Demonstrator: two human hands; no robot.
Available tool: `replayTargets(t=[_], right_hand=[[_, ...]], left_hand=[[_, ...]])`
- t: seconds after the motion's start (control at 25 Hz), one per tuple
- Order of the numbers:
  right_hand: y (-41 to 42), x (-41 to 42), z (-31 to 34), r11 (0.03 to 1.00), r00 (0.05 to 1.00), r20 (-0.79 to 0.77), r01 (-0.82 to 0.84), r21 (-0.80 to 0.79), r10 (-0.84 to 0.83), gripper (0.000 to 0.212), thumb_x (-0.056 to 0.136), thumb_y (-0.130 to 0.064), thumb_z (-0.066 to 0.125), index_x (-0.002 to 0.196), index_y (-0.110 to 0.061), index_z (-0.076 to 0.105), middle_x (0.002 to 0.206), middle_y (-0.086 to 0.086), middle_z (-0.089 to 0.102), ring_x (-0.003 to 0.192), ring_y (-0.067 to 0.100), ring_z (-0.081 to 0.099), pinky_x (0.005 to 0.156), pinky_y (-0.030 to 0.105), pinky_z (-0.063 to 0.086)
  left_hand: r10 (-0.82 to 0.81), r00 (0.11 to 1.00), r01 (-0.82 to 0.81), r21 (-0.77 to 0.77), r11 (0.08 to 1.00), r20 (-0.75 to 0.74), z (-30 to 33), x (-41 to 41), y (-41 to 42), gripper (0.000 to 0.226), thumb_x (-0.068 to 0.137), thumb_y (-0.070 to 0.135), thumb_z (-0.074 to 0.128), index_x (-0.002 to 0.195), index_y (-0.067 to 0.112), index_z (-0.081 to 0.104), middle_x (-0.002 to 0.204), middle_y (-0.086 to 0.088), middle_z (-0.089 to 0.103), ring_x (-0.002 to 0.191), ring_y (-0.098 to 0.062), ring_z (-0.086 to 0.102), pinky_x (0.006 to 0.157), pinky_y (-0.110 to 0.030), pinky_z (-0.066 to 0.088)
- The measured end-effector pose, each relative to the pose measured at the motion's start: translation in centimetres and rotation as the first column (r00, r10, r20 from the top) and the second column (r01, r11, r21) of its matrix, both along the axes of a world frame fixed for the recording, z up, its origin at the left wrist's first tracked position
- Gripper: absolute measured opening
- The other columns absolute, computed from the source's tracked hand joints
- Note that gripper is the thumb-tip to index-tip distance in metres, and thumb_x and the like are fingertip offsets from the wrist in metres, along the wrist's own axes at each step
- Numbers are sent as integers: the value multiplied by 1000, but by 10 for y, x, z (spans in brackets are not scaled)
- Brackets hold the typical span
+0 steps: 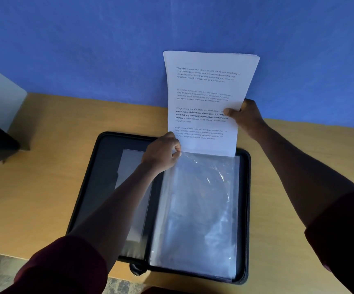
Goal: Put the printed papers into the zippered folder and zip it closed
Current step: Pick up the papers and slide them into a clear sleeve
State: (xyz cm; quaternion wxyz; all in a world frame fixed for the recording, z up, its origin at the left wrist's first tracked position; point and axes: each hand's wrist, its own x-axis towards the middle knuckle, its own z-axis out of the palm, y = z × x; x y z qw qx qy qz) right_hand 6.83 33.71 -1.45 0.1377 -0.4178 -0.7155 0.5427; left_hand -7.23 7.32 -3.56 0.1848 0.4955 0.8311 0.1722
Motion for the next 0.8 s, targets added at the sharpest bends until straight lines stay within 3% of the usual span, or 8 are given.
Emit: replayTargets(t=[0.2, 0.4, 0.52, 0.8], right_hand=[[-12, -8, -2, 997, 998, -18, 61, -48, -61, 34, 82, -17, 76, 115, -15, 68, 111, 3, 72, 102, 22, 69, 96, 45, 54], [-24, -17, -7, 988, 988, -10, 151, -43, -152, 36, 80, -22, 75, 115, -16, 67, 112, 2, 72, 102, 22, 69, 95, 43, 55], [-31, -20, -8, 977, 978, -31, 207, -53, -209, 32, 83, -17, 74, 114, -15, 67, 113, 3, 72, 102, 21, 68, 95, 41, 55], [-43, -23, -6, 952, 950, -73, 297, -78, -302, 36, 80, -20, 73, 114, -12, 66, 108, 3, 73, 99, 21, 69, 93, 44, 56]], left_hand=[[-130, 990, 132, -46, 990, 45, -1, 4, 3, 6, 82, 19, 61, 84, 25, 60, 90, 9, 64, 83, -13, 64, 72, -37, 55], [-143, 988, 146, -76, 986, 52, -1, 7, 10, 8, 87, 26, 63, 93, 27, 68, 91, 11, 59, 84, -14, 64, 72, -31, 52], [-150, 988, 152, -56, 987, 45, -2, 9, 11, 4, 87, 24, 63, 87, 24, 67, 90, 8, 64, 84, -14, 65, 72, -33, 53], [-194, 978, 197, -28, 980, 82, 1, 25, 12, 11, 87, 29, 67, 98, 29, 70, 96, 8, 68, 87, -10, 65, 76, -28, 52]])
